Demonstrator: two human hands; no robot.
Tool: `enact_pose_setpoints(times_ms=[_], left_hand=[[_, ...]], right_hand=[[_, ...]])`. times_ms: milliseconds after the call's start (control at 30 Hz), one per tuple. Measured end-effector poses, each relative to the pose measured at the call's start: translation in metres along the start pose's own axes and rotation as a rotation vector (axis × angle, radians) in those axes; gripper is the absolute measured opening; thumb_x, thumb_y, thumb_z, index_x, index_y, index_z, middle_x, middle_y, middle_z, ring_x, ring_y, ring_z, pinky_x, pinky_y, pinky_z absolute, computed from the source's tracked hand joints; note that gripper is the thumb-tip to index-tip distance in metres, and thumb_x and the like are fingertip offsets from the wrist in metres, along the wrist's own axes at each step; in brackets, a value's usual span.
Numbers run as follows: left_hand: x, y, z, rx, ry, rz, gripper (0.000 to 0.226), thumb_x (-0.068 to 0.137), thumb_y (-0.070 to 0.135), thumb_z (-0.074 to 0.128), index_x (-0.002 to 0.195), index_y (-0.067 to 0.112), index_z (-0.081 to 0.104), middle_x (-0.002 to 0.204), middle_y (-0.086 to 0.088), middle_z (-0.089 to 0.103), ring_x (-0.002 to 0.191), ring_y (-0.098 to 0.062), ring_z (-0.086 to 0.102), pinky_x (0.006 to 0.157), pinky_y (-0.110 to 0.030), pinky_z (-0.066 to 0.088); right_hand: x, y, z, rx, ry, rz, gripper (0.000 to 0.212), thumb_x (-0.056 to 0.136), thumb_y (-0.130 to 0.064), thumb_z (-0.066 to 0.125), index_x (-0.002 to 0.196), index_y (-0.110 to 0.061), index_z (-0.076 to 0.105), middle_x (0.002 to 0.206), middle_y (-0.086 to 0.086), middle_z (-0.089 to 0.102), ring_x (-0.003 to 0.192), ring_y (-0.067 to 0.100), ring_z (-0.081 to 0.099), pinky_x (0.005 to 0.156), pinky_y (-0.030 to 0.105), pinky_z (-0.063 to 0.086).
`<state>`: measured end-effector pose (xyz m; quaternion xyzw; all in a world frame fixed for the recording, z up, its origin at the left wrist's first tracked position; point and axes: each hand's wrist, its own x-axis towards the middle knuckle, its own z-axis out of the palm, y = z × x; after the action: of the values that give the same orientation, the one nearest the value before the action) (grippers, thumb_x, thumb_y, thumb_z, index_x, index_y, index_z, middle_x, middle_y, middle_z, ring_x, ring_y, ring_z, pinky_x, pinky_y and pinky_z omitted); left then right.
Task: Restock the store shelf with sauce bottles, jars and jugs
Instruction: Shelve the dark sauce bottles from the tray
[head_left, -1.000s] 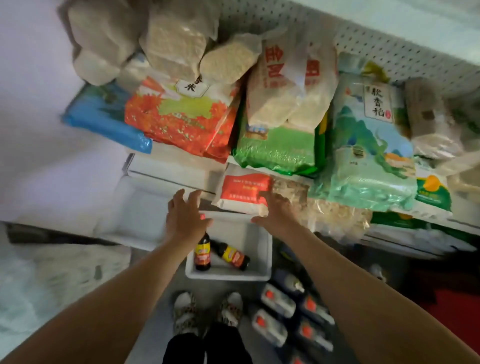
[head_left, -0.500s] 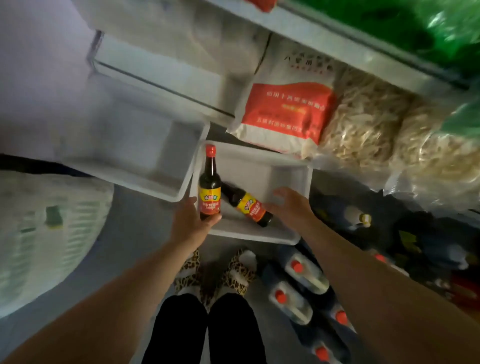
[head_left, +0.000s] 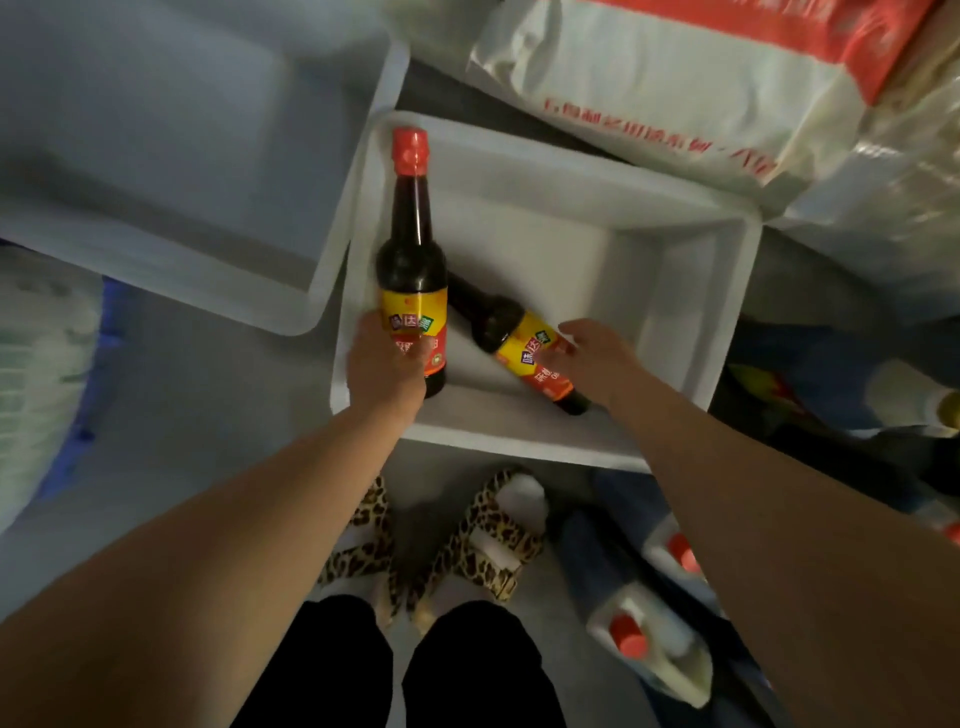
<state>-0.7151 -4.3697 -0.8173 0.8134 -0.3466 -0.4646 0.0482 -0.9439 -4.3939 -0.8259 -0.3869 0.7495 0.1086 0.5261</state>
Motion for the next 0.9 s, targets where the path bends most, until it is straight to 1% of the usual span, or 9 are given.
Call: enact_pose_setpoints(times_ms=[100, 200, 300, 400, 500, 633, 767, 833, 900], left_hand=[[0.009, -0.006, 0.015, -0.043, 0.014, 0.032, 0.069, 0.083, 0.032, 0.077, 0.140, 0.014, 0.042, 0.133, -0.005, 0.056, 0.126, -0.023, 0.053, 0.101, -0.031, 0.040], [0.021, -0.005, 0.026, -0.079, -0.066, 0.060, 0.081, 0.070, 0.040, 0.085, 0.137, 0.022, 0.044, 0.127, 0.000, 0.058, 0.118, -0.020, 0.056, 0.089, -0.025, 0.039], [0.028, 0.001, 0.036, -0.242, -0.146, 0.045, 0.086, 0.065, 0.028, 0.089, 0.137, 0.023, 0.042, 0.121, 0.006, 0.059, 0.110, -0.013, 0.058, 0.093, -0.030, 0.045], [0.032, -0.004, 0.036, -0.391, -0.220, 0.014, 0.091, 0.059, 0.027, 0.092, 0.137, 0.022, 0.045, 0.121, 0.004, 0.066, 0.111, -0.013, 0.064, 0.098, -0.040, 0.051], [0.036, -0.009, 0.031, -0.440, -0.289, -0.024, 0.083, 0.065, 0.016, 0.089, 0.136, 0.021, 0.047, 0.121, 0.002, 0.066, 0.109, -0.013, 0.064, 0.092, -0.032, 0.051], [0.040, -0.002, 0.027, -0.429, -0.373, -0.039, 0.072, 0.070, 0.009, 0.085, 0.132, 0.020, 0.051, 0.116, 0.002, 0.068, 0.102, -0.008, 0.062, 0.077, -0.022, 0.046], [0.037, 0.001, 0.020, -0.397, -0.371, -0.085, 0.075, 0.065, 0.014, 0.089, 0.130, 0.023, 0.052, 0.117, 0.002, 0.067, 0.108, -0.015, 0.061, 0.088, -0.032, 0.049], [0.026, 0.003, 0.012, -0.394, -0.378, -0.112, 0.074, 0.064, 0.016, 0.090, 0.128, 0.025, 0.053, 0.116, 0.001, 0.067, 0.108, -0.018, 0.062, 0.091, -0.038, 0.049], [0.010, 0.006, -0.001, -0.399, -0.416, -0.141, 0.066, 0.066, 0.018, 0.088, 0.123, 0.025, 0.055, 0.113, 0.000, 0.068, 0.105, -0.019, 0.063, 0.086, -0.039, 0.050]], right_hand=[[0.015, 0.009, 0.007, -0.047, 0.001, -0.032, 0.059, 0.087, -0.033, 0.074, 0.140, -0.021, 0.051, 0.133, 0.007, 0.059, 0.123, 0.029, 0.056, 0.106, 0.043, 0.046], [0.027, 0.017, 0.006, -0.024, 0.008, -0.041, 0.062, 0.085, -0.030, 0.077, 0.141, -0.024, 0.051, 0.130, 0.003, 0.062, 0.119, 0.026, 0.059, 0.105, 0.043, 0.048], [0.034, 0.029, 0.004, 0.030, -0.064, -0.051, 0.067, 0.081, -0.035, 0.082, 0.140, -0.023, 0.053, 0.128, 0.002, 0.064, 0.115, 0.024, 0.061, 0.104, 0.047, 0.050], [0.036, 0.033, 0.001, 0.068, -0.122, -0.048, 0.069, 0.078, -0.036, 0.084, 0.139, -0.022, 0.054, 0.126, 0.003, 0.065, 0.113, 0.025, 0.063, 0.103, 0.048, 0.050], [0.041, 0.027, 0.000, -0.024, -0.162, -0.053, 0.076, 0.072, -0.041, 0.088, 0.138, -0.023, 0.055, 0.127, 0.003, 0.065, 0.116, 0.026, 0.061, 0.104, 0.048, 0.049], [0.044, 0.018, -0.001, -0.172, -0.145, -0.030, 0.091, 0.052, -0.057, 0.088, 0.131, -0.026, 0.056, 0.124, 0.003, 0.062, 0.116, 0.028, 0.058, 0.103, 0.048, 0.048], [0.031, 0.011, -0.002, -0.195, -0.138, 0.009, 0.086, 0.061, -0.044, 0.093, 0.127, -0.019, 0.045, 0.115, 0.000, 0.056, 0.104, 0.022, 0.056, 0.088, 0.037, 0.050], [0.020, 0.005, -0.002, -0.201, -0.152, 0.035, 0.086, 0.059, -0.045, 0.094, 0.124, -0.018, 0.044, 0.111, 0.001, 0.056, 0.102, 0.023, 0.058, 0.087, 0.039, 0.053], [0.005, -0.001, -0.004, -0.190, -0.193, 0.060, 0.082, 0.059, -0.046, 0.093, 0.120, -0.018, 0.048, 0.107, 0.002, 0.059, 0.098, 0.023, 0.062, 0.088, 0.040, 0.056]])
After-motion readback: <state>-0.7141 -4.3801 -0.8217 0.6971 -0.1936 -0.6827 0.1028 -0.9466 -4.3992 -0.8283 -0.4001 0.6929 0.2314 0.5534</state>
